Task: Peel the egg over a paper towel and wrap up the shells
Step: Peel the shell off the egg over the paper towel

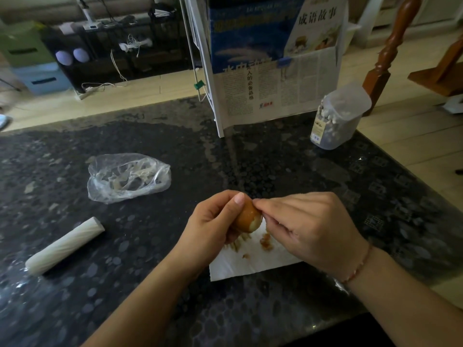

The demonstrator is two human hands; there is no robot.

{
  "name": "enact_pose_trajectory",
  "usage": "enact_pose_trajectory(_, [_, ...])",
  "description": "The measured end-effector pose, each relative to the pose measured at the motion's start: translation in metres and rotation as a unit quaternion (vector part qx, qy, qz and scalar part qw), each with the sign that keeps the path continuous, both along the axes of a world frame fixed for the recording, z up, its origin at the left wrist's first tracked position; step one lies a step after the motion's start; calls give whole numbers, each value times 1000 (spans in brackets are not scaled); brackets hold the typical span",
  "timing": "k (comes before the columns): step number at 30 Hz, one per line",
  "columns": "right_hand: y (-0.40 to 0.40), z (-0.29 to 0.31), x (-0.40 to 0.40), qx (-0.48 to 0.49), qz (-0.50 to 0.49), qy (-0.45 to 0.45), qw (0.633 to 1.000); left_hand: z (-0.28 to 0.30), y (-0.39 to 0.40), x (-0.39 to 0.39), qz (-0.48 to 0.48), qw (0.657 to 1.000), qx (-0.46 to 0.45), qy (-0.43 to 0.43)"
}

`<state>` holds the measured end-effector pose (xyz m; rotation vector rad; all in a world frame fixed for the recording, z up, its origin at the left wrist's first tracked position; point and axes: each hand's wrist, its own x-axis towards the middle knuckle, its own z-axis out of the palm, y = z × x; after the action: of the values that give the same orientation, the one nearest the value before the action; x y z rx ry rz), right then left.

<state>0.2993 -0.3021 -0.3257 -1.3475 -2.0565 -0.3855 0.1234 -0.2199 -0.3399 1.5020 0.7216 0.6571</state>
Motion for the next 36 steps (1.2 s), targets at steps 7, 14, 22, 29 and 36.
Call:
enact_pose_trajectory(7, [1, -2, -11, -34, -48, 90, 994, -1, 3, -3, -23, 1000, 18, 4])
enact_pose_trajectory(14, [1, -1, -11, -71, -33, 156, 985, -3, 3, -7, -34, 999, 16, -2])
enact_pose_trajectory(22, [2, -2, -6, -113, -5, 96, 989, -1, 4, -7, -43, 999, 19, 2])
enact_pose_trajectory(29, [0, -2, -3, -106, 12, 142, 984, -2, 7, -6, -47, 999, 12, -2])
enact_pose_trajectory(36, [0, -2, 0, -103, 40, 116, 987, -2, 7, -7, -45, 999, 6, 1])
